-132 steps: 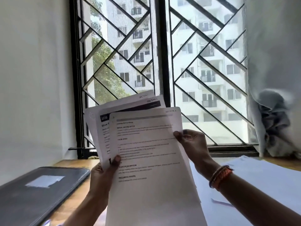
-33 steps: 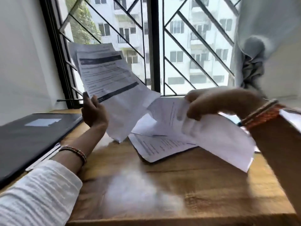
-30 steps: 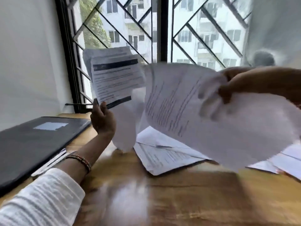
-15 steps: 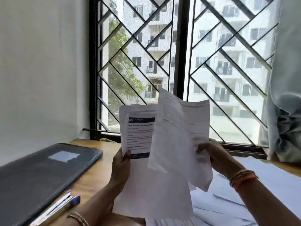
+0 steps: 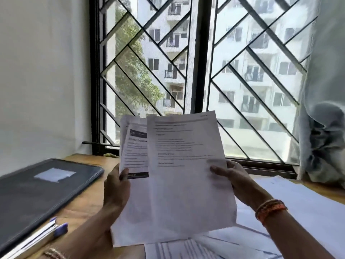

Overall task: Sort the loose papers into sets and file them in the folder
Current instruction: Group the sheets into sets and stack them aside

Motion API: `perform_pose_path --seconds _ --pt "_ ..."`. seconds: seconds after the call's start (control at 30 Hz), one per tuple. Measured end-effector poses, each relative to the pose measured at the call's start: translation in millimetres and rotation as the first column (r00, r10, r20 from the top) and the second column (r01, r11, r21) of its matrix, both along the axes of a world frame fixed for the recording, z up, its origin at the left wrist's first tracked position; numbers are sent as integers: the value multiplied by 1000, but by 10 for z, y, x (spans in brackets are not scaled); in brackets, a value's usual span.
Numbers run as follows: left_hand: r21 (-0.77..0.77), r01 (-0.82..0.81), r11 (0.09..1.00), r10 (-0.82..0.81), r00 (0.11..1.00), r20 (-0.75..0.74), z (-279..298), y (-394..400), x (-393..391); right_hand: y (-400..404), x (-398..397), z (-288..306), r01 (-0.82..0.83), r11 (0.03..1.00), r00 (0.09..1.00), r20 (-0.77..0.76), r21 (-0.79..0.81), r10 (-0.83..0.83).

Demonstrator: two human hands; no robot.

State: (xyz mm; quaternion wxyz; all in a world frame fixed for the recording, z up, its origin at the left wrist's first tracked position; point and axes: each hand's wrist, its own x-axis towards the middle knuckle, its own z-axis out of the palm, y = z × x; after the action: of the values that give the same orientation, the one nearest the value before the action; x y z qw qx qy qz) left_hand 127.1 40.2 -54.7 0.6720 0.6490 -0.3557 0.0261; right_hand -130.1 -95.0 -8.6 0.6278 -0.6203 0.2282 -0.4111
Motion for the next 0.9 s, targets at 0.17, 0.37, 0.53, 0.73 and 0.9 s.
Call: perform_pose_path --seconds 0.17,0.37,0.53,0.73,0.9 --pt "-39 11 999 -12 1000 -22 9 -9 -54 6 -2 -32 -11 1000 1000 15 9 11" --pt "-60 52 997 -51 999 11 -15 -49 -43 -14 -32 -30 -26 1000 999 45 10 26" --pt "-38 65 997 -65 998 -5 -15 -45 -66 -37 -89 -48 19 1000 1000 -13 17 -19" --pt "172 140 975 -126 988 -85 24 61 -155 -52 -441 98 466 716 717 -251 -520 -650" --pt "240 239 941 -204 965 -163 63 -47 -356 24 -1274 607 420 52 162 19 -906 -987"
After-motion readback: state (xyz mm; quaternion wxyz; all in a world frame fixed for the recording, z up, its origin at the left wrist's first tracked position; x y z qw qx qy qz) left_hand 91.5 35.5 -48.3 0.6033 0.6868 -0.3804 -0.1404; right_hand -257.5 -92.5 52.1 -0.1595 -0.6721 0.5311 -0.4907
